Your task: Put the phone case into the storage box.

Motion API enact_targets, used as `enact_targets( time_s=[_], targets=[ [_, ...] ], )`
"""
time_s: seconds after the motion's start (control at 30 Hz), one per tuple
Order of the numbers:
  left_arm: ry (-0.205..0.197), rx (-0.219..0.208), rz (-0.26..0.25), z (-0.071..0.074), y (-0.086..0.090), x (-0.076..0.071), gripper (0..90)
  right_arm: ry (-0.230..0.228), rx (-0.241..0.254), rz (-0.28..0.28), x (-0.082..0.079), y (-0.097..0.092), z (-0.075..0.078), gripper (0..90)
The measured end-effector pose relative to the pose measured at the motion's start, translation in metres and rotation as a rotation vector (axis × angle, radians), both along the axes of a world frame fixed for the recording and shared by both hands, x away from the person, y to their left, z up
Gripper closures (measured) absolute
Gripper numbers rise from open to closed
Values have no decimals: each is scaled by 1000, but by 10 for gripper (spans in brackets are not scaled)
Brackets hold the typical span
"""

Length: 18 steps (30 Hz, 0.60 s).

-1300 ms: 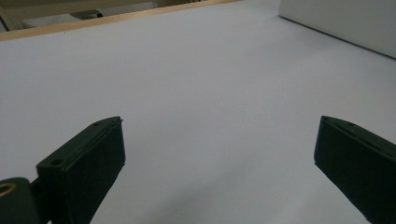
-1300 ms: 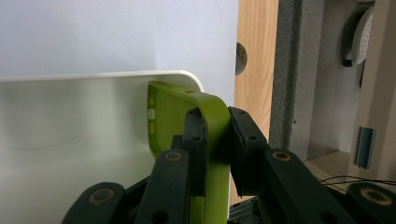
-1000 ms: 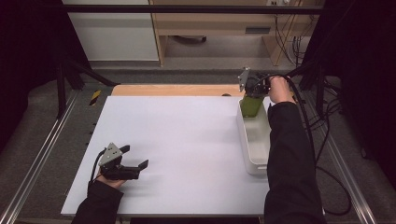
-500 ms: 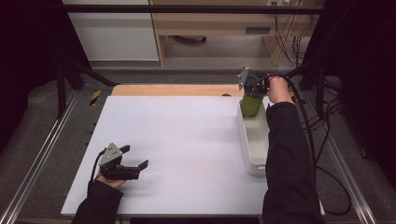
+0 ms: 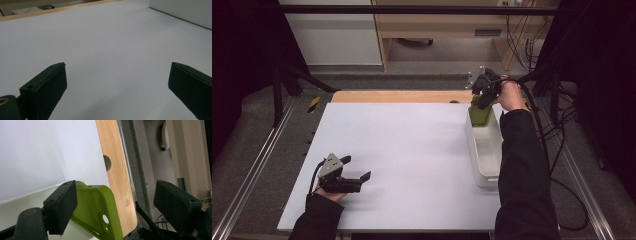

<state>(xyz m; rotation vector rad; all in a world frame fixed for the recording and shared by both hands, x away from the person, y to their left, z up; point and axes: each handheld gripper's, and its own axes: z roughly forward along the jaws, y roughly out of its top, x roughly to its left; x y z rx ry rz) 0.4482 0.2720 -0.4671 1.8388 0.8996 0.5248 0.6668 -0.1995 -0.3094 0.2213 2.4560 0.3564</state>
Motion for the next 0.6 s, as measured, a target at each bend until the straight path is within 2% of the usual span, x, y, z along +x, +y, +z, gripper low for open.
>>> enact_targets(
  time_s=[0.1,0.17,0.23,0.3,0.43,0.6],
  targets=[
    [-2,1,-1,0,0,0,18,-11,3,-8,-6,1,3,133],
    [-5,3,0,1,0,-1,17,-24,30,-10,-11,2,7,129],
    [-7,3,1,1,0,-1,17,-51,48,-22,-15,3,11,134],
    [-10,4,4,2,0,-2,17,-97,55,-33,-22,6,13,131],
    [-14,9,5,2,0,-2,17,-101,100,-18,-33,8,19,74],
    [-11,12,5,1,-1,-2,17,-98,157,-21,-45,10,27,47]
  ],
)
